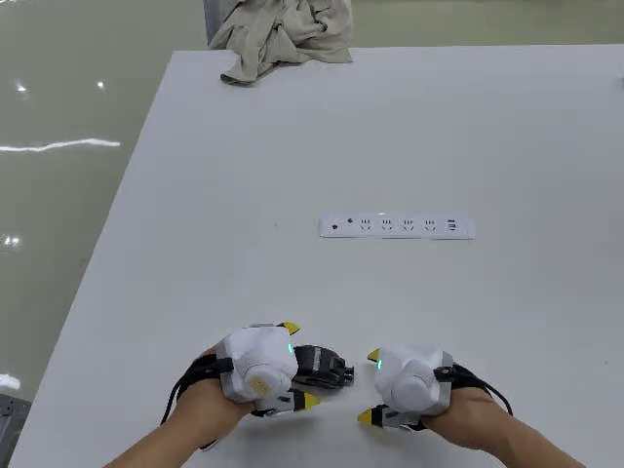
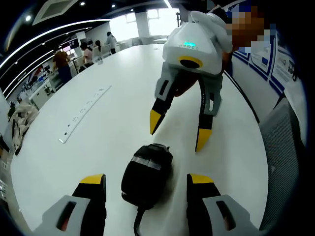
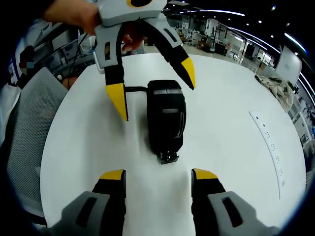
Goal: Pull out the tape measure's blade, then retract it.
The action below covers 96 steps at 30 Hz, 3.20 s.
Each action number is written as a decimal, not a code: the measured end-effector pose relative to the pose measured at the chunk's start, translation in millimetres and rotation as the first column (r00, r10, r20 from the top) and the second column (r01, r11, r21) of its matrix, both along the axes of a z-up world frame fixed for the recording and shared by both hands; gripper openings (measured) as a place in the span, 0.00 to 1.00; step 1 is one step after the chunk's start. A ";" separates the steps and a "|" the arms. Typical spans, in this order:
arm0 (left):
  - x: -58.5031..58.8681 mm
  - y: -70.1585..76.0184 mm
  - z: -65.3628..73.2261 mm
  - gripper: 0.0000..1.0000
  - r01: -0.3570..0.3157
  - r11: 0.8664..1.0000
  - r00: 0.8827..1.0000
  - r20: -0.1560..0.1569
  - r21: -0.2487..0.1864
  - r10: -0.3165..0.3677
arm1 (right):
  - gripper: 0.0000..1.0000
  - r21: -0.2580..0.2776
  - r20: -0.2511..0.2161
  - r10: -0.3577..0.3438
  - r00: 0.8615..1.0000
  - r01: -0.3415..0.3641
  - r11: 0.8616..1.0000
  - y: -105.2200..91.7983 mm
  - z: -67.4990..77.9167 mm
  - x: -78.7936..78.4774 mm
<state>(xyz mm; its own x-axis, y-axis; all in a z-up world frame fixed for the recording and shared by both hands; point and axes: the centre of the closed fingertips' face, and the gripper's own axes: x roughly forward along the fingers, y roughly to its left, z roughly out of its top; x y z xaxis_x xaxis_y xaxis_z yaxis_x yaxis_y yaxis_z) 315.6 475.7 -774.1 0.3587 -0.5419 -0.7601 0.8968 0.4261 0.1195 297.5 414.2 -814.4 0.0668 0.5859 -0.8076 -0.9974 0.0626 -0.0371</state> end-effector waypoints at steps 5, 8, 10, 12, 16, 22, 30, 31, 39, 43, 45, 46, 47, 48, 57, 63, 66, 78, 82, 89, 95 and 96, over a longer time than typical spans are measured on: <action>-0.4 -1.4 -5.3 0.63 0.023 1.000 1.000 -0.013 0.013 -0.023 | 0.53 0.004 -0.004 0.010 1.000 -0.010 1.000 5.0 -1.3 2.3; -1.7 -3.2 -8.3 0.61 0.038 0.999 0.999 -0.025 0.013 -0.037 | 0.51 0.005 -0.004 0.017 1.000 -0.017 1.000 7.8 -2.2 4.8; -0.6 -3.8 -9.4 0.60 0.042 0.999 0.999 -0.026 0.013 -0.041 | 0.51 0.001 -0.006 0.021 1.000 -0.021 1.000 8.7 -3.5 6.2; 0.3 -3.7 -10.6 0.59 0.048 0.999 0.999 -0.027 0.014 -0.047 | 0.50 0.001 -0.008 0.022 1.000 -0.022 1.000 9.5 -4.2 7.3; 2.2 -5.3 -9.9 0.54 0.063 0.998 0.998 -0.027 0.015 -0.063 | 0.48 -0.002 -0.008 0.027 1.000 -0.027 1.000 10.5 -5.9 9.9; 4.8 -8.6 -10.2 0.52 0.087 0.996 0.996 -0.032 0.019 -0.087 | 0.47 -0.005 -0.007 0.038 0.999 -0.038 0.999 11.9 -8.4 11.8; 4.2 -13.3 -12.6 0.48 0.125 0.992 0.991 -0.043 0.030 -0.123 | 0.43 -0.005 -0.011 0.055 0.998 -0.055 0.998 15.3 -10.6 11.5; 4.1 -13.6 -12.9 0.48 0.127 0.991 0.991 -0.043 0.031 -0.126 | 0.43 -0.005 -0.013 0.055 0.998 -0.055 0.998 15.6 -10.8 11.6; 2.7 -16.5 -17.0 0.44 0.156 0.987 0.987 -0.054 0.040 -0.154 | 0.40 0.005 -0.023 0.056 0.998 -0.055 0.998 19.7 -13.2 14.0; 2.2 -17.0 -17.7 0.42 0.170 0.984 0.984 -0.056 0.049 -0.167 | 0.37 0.010 -0.032 0.060 0.998 -0.059 0.998 21.2 -13.5 14.2; 2.8 -16.6 -17.8 0.41 0.171 0.984 0.984 -0.057 0.050 -0.168 | 0.36 0.012 -0.035 0.059 0.998 -0.058 0.998 21.7 -12.7 14.1; 3.3 -16.3 -17.9 0.41 0.173 0.984 0.984 -0.058 0.050 -0.170 | 0.35 0.014 -0.036 0.057 0.998 -0.056 0.998 21.9 -11.9 14.3; 3.5 -16.0 -18.1 0.40 0.173 0.984 0.984 -0.059 0.050 -0.170 | 0.31 0.017 -0.038 0.061 0.997 -0.061 0.998 22.2 -11.5 13.9; 3.7 -15.8 -18.3 0.40 0.176 0.983 0.983 -0.059 0.052 -0.173 | 0.30 0.018 -0.041 0.058 0.998 -0.057 0.998 22.3 -12.5 14.7; 4.7 -16.0 -18.8 0.37 0.196 0.978 0.980 -0.058 0.070 -0.192 | 0.19 0.024 -0.051 0.060 0.997 -0.058 0.998 23.3 -12.2 14.5; 4.5 -16.4 -19.6 0.36 0.208 0.975 0.977 -0.064 0.074 -0.204 | 0.18 0.026 -0.052 0.061 0.997 -0.060 0.998 23.5 -12.9 14.8; 4.4 -16.3 -20.0 0.36 0.215 0.974 0.975 -0.067 0.076 -0.210 | 0.16 0.027 -0.050 0.069 0.996 -0.068 0.997 23.8 -12.7 13.7; 3.9 -16.5 -19.9 0.35 0.240 0.967 0.969 -0.076 0.083 -0.234 | 0.15 0.043 -0.037 0.109 0.993 -0.107 0.993 23.5 -13.0 14.1; 3.4 -16.3 -19.5 0.35 0.255 0.962 0.966 -0.076 0.094 -0.249 | 0.14 0.048 -0.034 0.122 0.992 -0.120 0.992 23.1 -13.3 13.9; 3.4 -16.0 -20.5 0.34 0.260 0.960 0.964 -0.080 0.104 -0.252 | 0.14 0.055 -0.033 0.125 0.992 -0.123 0.991 21.2 -12.7 14.3; 4.0 -15.3 -21.7 0.34 0.262 0.959 0.964 -0.084 0.108 -0.253 | 0.14 0.055 -0.029 0.131 0.991 -0.130 0.990 19.4 -12.0 14.6; 4.3 -15.4 -21.9 0.34 0.262 0.959 0.964 -0.086 0.108 -0.253 | 0.13 0.054 -0.029 0.131 0.991 -0.130 0.990 18.2 -12.6 15.4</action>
